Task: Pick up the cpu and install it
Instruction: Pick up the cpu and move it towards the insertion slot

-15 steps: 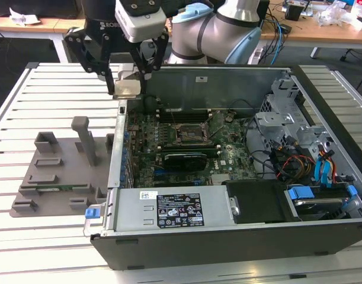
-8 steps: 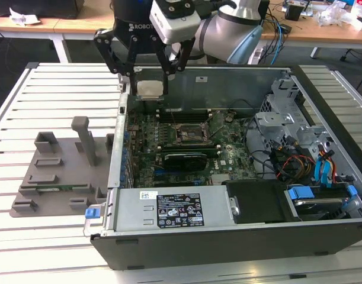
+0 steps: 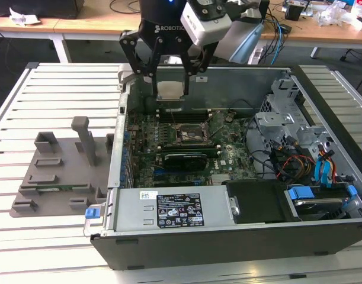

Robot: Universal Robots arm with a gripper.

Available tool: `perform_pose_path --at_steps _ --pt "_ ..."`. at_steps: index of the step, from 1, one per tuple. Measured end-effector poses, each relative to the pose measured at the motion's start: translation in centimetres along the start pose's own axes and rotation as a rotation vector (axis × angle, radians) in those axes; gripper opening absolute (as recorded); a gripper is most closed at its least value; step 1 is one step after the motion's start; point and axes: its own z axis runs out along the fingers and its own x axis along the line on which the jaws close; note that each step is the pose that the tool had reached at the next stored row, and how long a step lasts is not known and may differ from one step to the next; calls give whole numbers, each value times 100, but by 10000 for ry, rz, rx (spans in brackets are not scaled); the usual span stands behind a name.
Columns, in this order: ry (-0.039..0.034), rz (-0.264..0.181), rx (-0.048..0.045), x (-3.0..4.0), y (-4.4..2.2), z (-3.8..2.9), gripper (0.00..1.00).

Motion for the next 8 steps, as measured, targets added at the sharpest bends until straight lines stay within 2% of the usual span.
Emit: perform_pose_path --at_steps 8 --pt "-1 0 -1 -295 -2 26 55"
